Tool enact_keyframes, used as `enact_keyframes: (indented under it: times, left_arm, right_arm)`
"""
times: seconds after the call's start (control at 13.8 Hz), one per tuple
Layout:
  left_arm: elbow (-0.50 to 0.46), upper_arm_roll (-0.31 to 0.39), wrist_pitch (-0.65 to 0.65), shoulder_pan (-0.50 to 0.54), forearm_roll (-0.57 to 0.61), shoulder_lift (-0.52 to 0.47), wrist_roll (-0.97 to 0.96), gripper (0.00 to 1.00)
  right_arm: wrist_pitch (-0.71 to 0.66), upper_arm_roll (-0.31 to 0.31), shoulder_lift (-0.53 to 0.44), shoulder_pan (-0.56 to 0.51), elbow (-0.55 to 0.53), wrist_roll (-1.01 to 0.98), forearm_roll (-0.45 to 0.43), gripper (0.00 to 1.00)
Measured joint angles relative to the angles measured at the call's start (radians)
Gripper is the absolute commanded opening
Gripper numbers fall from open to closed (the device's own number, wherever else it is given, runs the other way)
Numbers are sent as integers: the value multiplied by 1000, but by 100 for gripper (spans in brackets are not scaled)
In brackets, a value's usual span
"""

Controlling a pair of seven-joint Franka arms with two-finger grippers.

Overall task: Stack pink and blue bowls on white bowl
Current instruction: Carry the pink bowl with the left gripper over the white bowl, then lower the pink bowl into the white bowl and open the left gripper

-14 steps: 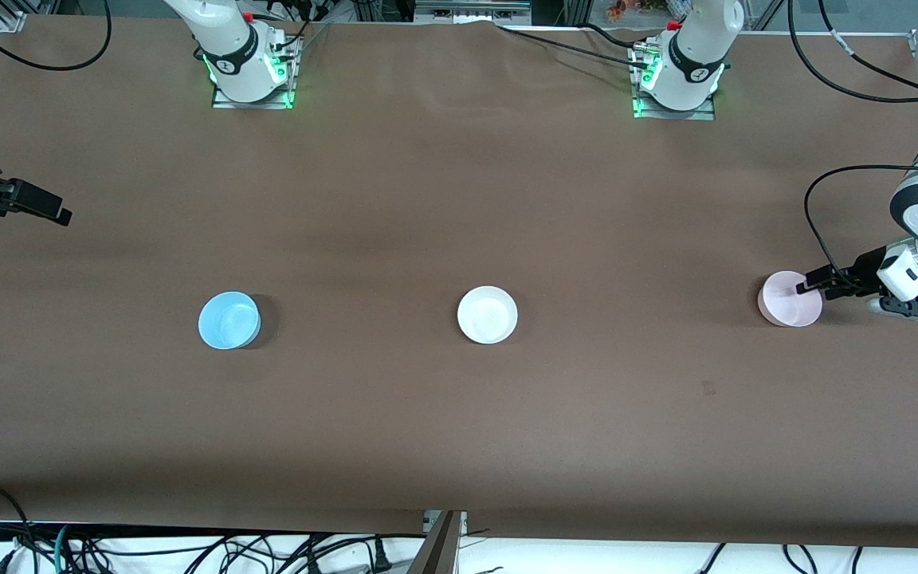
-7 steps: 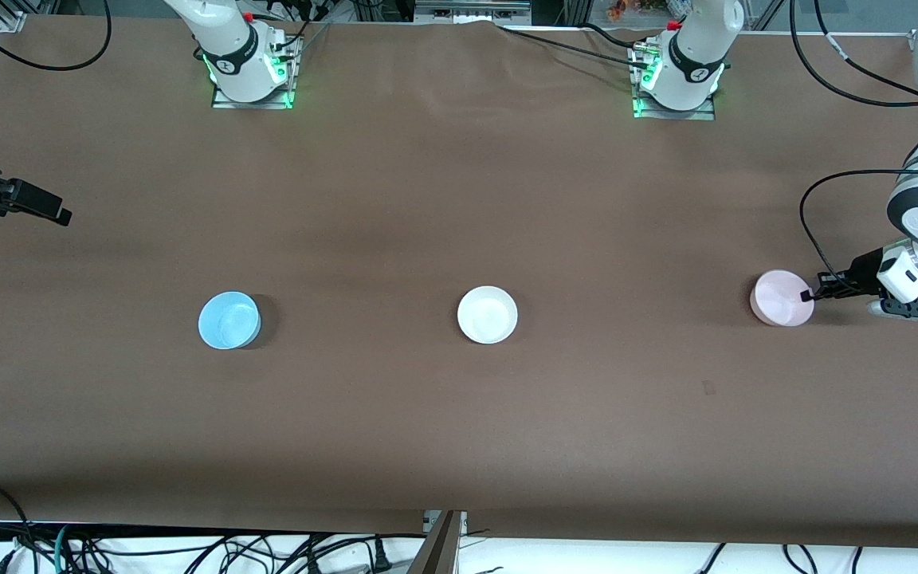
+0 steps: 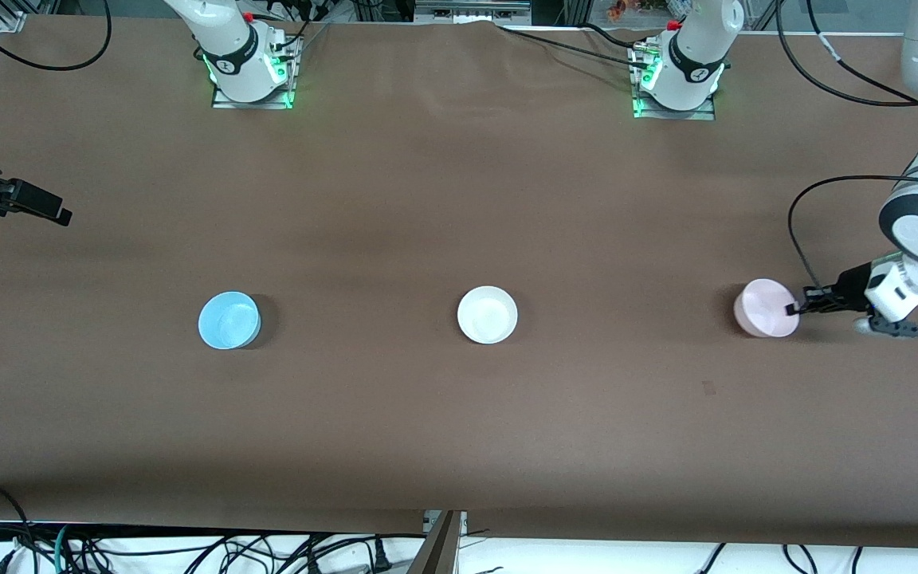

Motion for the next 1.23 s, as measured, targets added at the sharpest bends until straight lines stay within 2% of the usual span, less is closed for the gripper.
enact_keyframes:
  times: [0.29,0.51,0.72,0.94,1.23]
  left_arm:
    - [38,-10,-10,-266,24,-32,-338,0]
    - [72,-42,-9,-445,28,-33,-618,0]
    - [144,-52,-3,-612,95,-20,-889,0]
    - [236,-53,-3,-707,121,42,-1056,0]
    - [292,-52,49,-765,121,123,-1107,0]
  right_arm:
    - [0,1,2,0,0,0,0,99]
    - [0,2,2,1,0,0,0,99]
    - [0,4,2,2,0,0,0,99]
    - [0,4,2,2,0,0,0,99]
    - [0,4,2,2,0,0,0,99]
